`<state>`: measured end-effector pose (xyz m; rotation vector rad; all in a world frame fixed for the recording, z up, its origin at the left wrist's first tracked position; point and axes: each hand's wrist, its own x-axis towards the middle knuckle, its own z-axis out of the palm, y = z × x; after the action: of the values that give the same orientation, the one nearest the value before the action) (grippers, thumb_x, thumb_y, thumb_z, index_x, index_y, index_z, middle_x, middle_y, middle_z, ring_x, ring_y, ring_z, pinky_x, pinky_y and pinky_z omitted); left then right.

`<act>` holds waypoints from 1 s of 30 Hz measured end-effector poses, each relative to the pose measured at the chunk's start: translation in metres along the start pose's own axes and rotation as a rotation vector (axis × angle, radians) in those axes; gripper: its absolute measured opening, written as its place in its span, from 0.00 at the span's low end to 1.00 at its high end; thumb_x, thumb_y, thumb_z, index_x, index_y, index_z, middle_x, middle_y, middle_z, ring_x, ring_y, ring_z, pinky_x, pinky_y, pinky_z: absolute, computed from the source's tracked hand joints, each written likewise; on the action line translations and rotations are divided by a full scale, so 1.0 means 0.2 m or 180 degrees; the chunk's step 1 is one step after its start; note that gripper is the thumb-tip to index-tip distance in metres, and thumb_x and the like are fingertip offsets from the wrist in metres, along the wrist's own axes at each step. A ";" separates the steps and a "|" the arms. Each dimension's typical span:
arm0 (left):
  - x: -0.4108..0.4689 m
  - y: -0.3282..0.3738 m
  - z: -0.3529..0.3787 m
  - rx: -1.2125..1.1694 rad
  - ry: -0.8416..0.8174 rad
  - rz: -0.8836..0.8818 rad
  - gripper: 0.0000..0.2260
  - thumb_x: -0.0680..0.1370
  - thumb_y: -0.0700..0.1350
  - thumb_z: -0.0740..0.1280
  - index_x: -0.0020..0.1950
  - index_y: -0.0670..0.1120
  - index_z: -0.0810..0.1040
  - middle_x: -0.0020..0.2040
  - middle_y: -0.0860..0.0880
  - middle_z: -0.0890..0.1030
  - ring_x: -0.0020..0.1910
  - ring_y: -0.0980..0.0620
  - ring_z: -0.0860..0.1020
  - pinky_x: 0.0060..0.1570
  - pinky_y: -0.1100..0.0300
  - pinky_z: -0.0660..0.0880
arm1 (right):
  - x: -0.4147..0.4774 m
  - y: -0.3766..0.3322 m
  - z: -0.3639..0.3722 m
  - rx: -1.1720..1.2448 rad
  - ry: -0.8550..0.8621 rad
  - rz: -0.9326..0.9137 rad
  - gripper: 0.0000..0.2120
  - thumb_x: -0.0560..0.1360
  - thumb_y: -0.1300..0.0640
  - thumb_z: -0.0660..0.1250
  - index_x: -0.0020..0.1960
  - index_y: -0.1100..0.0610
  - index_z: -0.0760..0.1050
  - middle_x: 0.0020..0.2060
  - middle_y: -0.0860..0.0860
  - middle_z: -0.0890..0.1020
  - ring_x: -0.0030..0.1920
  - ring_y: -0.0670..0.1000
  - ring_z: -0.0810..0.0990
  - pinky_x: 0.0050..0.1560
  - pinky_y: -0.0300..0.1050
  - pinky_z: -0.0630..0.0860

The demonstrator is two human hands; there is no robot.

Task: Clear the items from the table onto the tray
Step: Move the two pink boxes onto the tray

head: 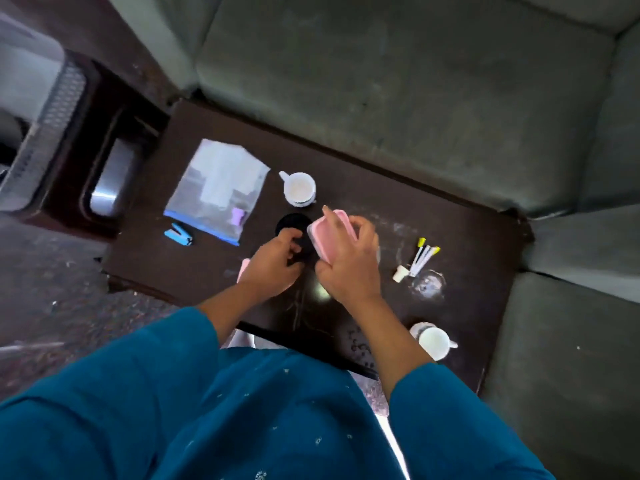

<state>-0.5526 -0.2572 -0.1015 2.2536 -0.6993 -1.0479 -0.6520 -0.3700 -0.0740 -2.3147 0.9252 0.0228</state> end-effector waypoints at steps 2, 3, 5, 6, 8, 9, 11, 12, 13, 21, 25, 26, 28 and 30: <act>-0.05 -0.15 -0.07 0.0259 -0.0025 -0.0015 0.25 0.70 0.40 0.69 0.66 0.43 0.67 0.59 0.43 0.77 0.58 0.46 0.76 0.57 0.54 0.71 | -0.01 -0.08 0.08 -0.0052 -0.0178 -0.0104 0.37 0.61 0.55 0.67 0.69 0.42 0.61 0.57 0.55 0.66 0.55 0.58 0.68 0.54 0.52 0.73; -0.06 -0.22 -0.09 0.0424 -0.0063 -0.0008 0.26 0.70 0.40 0.69 0.67 0.43 0.67 0.61 0.43 0.75 0.60 0.45 0.74 0.59 0.53 0.70 | -0.02 -0.10 0.11 -0.0095 -0.0272 -0.0150 0.37 0.61 0.54 0.68 0.68 0.42 0.61 0.57 0.55 0.66 0.54 0.58 0.69 0.53 0.52 0.74; -0.07 -0.34 -0.11 0.0704 -0.0152 -0.0113 0.28 0.69 0.41 0.70 0.67 0.44 0.66 0.63 0.43 0.72 0.62 0.42 0.71 0.60 0.51 0.69 | -0.04 -0.14 0.21 -0.0153 -0.0422 -0.0241 0.35 0.62 0.51 0.69 0.68 0.42 0.62 0.57 0.54 0.66 0.55 0.57 0.70 0.52 0.52 0.75; -0.07 -0.40 -0.11 0.0832 -0.0211 -0.0143 0.28 0.69 0.43 0.70 0.67 0.45 0.66 0.63 0.43 0.72 0.62 0.42 0.71 0.60 0.49 0.70 | -0.05 -0.15 0.26 -0.0141 -0.0465 -0.0262 0.35 0.62 0.51 0.69 0.67 0.42 0.62 0.57 0.54 0.66 0.55 0.57 0.70 0.52 0.52 0.75; -0.05 -0.48 -0.09 0.1148 -0.0344 -0.0037 0.27 0.69 0.46 0.69 0.66 0.46 0.66 0.63 0.45 0.71 0.62 0.43 0.70 0.60 0.46 0.70 | -0.05 -0.17 0.33 -0.0136 -0.0505 -0.0287 0.34 0.62 0.50 0.68 0.67 0.41 0.62 0.57 0.53 0.65 0.56 0.57 0.70 0.53 0.52 0.75; -0.03 -0.52 -0.08 0.1306 -0.0404 0.0051 0.26 0.70 0.47 0.69 0.65 0.46 0.66 0.63 0.45 0.70 0.63 0.43 0.69 0.60 0.45 0.70 | -0.05 -0.17 0.37 -0.0137 -0.0503 -0.0288 0.35 0.62 0.50 0.68 0.67 0.40 0.62 0.57 0.52 0.65 0.56 0.56 0.70 0.54 0.51 0.75; 0.00 -0.60 -0.07 0.1545 -0.0459 0.0199 0.26 0.70 0.46 0.68 0.65 0.46 0.65 0.66 0.46 0.68 0.66 0.43 0.67 0.61 0.45 0.71 | -0.04 -0.17 0.44 -0.0163 -0.0487 -0.0327 0.35 0.62 0.49 0.68 0.67 0.39 0.62 0.56 0.51 0.65 0.56 0.55 0.71 0.54 0.50 0.75; 0.02 -0.63 -0.06 0.1668 -0.0474 0.0250 0.27 0.69 0.45 0.68 0.66 0.46 0.64 0.67 0.46 0.67 0.67 0.43 0.66 0.61 0.46 0.71 | -0.02 -0.17 0.47 -0.0180 -0.0467 -0.0381 0.35 0.62 0.49 0.68 0.67 0.39 0.61 0.56 0.50 0.65 0.55 0.55 0.71 0.53 0.50 0.75; 0.04 -0.66 -0.05 0.1807 -0.0518 0.0304 0.29 0.69 0.44 0.68 0.68 0.46 0.63 0.69 0.46 0.66 0.68 0.44 0.64 0.61 0.47 0.71 | -0.01 -0.16 0.49 -0.0198 -0.0442 -0.0439 0.35 0.62 0.48 0.68 0.66 0.38 0.61 0.55 0.50 0.65 0.55 0.55 0.72 0.52 0.50 0.76; 0.12 -0.82 0.05 0.2396 -0.0663 0.0681 0.30 0.71 0.39 0.67 0.70 0.45 0.59 0.67 0.45 0.67 0.63 0.43 0.68 0.57 0.50 0.72 | 0.08 -0.15 0.64 -0.0347 -0.0343 -0.0690 0.36 0.61 0.46 0.70 0.67 0.38 0.61 0.55 0.46 0.62 0.52 0.54 0.74 0.44 0.47 0.79; 0.13 -0.83 -0.04 0.1809 -0.0669 0.0616 0.28 0.69 0.42 0.65 0.68 0.45 0.62 0.63 0.45 0.69 0.57 0.44 0.70 0.56 0.51 0.72 | 0.13 -0.23 0.65 -0.0396 -0.0335 -0.0733 0.35 0.61 0.46 0.69 0.67 0.39 0.63 0.56 0.46 0.62 0.51 0.54 0.74 0.45 0.44 0.76; 0.13 -0.84 -0.09 0.1676 -0.0598 0.0556 0.29 0.69 0.44 0.66 0.68 0.45 0.62 0.63 0.46 0.69 0.57 0.45 0.70 0.57 0.51 0.72 | 0.14 -0.27 0.65 -0.0380 -0.0313 -0.0733 0.35 0.61 0.46 0.68 0.67 0.40 0.63 0.55 0.47 0.63 0.50 0.53 0.74 0.45 0.43 0.76; 0.11 -0.86 -0.18 0.1519 -0.0417 0.0486 0.30 0.69 0.48 0.66 0.69 0.46 0.62 0.63 0.46 0.69 0.56 0.46 0.71 0.58 0.52 0.71 | 0.17 -0.35 0.64 -0.0391 -0.0268 -0.0733 0.36 0.61 0.46 0.68 0.68 0.42 0.63 0.55 0.48 0.64 0.49 0.53 0.75 0.44 0.44 0.76; 0.08 -0.89 -0.31 0.1399 -0.0190 0.0467 0.31 0.69 0.51 0.66 0.70 0.46 0.61 0.62 0.47 0.70 0.57 0.47 0.71 0.59 0.53 0.71 | 0.21 -0.47 0.63 -0.0396 -0.0235 -0.0800 0.37 0.61 0.47 0.69 0.68 0.43 0.64 0.55 0.51 0.67 0.48 0.55 0.76 0.44 0.45 0.76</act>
<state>-0.4550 -0.1255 -0.1942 2.4905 -1.1995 -0.9645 -0.5357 -0.2731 -0.1331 -2.5117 0.6066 0.0614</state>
